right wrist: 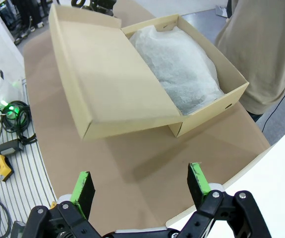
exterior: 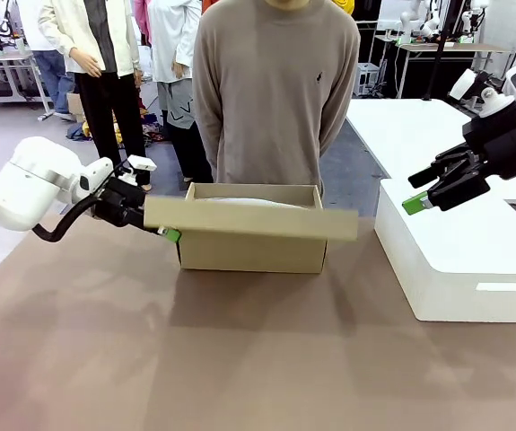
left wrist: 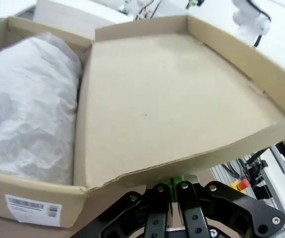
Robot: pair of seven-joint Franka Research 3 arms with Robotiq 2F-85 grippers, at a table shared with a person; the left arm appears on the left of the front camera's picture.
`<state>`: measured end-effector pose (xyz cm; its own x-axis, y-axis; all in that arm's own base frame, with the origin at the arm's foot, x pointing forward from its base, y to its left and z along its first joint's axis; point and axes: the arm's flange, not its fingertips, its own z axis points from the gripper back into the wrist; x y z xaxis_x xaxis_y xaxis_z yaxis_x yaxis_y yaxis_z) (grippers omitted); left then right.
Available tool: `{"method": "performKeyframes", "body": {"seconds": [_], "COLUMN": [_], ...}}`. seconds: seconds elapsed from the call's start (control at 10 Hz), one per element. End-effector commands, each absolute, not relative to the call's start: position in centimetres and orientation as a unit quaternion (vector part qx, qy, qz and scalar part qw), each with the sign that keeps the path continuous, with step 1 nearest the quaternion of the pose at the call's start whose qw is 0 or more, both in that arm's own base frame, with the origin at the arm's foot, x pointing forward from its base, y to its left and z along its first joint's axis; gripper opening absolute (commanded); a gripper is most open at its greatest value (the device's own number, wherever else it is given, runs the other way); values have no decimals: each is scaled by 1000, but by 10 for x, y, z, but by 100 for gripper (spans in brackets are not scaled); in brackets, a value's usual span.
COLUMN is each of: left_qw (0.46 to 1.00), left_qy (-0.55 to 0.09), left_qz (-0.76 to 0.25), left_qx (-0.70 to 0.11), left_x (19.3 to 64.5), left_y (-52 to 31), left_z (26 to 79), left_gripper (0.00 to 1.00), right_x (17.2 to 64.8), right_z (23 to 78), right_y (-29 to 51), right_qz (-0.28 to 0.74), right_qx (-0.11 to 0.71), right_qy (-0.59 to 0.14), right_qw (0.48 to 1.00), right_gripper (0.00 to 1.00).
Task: Pack the shoes into the box.
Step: Close the Shoes Box.
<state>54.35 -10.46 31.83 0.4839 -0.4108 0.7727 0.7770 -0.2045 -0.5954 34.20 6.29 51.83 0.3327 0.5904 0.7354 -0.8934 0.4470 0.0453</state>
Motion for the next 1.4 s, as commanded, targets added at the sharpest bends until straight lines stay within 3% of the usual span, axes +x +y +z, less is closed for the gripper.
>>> {"method": "performKeyframes", "body": {"seconds": [0.0, 0.5, 0.7, 1.0, 1.1, 1.2, 1.3], "left_qw": [636, 720, 765, 791, 821, 781, 781], "left_qy": [-191, -242, -259, -249, -169, -265, -265], "left_qz": [-453, -383, -369, -370, -372, -374, -374], "left_qx": [-594, -526, -460, -418, -399, -423, -423], "left_x": [538, 561, 571, 579, 588, 582, 582], "left_y": [-108, -114, -116, -107, -97, -110, -110], "left_z": [334, 365, 376, 390, 383, 386, 386], "left_gripper": [0, 0, 0, 0, 0, 0, 0], "right_x": [346, 346, 346, 346, 346, 346, 346], "right_z": [516, 516, 516, 516, 516, 516, 516], "right_y": [64, 64, 64, 64, 64, 64, 64], "right_qz": [479, 479, 479, 479, 479, 479, 479], "right_qx": [239, 239, 239, 239, 239, 239, 239], "right_qy": [-344, -344, -344, -344, -344, -344, -344], "right_qw": [771, 771, 771, 771, 771, 771, 771], "right_gripper": [100, 100, 100, 100, 100, 100, 100]}}
